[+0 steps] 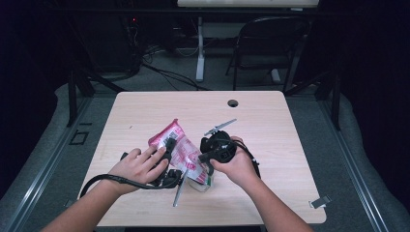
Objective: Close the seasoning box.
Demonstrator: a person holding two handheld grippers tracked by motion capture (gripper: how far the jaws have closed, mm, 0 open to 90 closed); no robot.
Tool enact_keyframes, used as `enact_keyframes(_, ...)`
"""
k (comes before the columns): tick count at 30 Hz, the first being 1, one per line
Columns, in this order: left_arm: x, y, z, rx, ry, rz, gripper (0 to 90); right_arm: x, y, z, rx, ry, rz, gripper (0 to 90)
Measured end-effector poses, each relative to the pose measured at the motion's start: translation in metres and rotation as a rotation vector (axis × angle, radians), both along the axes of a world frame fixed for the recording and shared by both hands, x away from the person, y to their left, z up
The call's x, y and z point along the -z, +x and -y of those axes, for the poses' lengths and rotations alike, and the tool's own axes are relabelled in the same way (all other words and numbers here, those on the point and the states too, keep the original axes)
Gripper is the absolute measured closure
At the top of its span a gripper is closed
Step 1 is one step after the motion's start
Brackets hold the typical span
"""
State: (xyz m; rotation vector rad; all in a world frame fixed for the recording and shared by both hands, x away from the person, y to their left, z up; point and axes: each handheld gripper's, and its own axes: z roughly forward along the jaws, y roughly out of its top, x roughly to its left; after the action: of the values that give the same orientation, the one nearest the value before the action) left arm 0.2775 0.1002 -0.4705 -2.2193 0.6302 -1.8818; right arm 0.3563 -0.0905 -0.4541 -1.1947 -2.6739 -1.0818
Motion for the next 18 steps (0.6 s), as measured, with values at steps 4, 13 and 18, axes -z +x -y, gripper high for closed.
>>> enact_keyframes(4,0.0002,0.0005,0.0011,0.003,-0.001,-0.002,75.7,0.0002,-0.0002,0.0008,0.002,-0.007,0.002,90.0)
enact_keyframes(13,0.0015,0.0005,0.0026,0.007,0.006,0.000,75.8,0.0027,0.0005,0.0018,0.005,-0.007,-0.004,90.0)
enact_keyframes(18,0.0015,0.0005,0.0030,0.004,0.006,-0.003,75.8,0.0038,0.0007,0.0021,0.006,-0.004,-0.008,90.0)
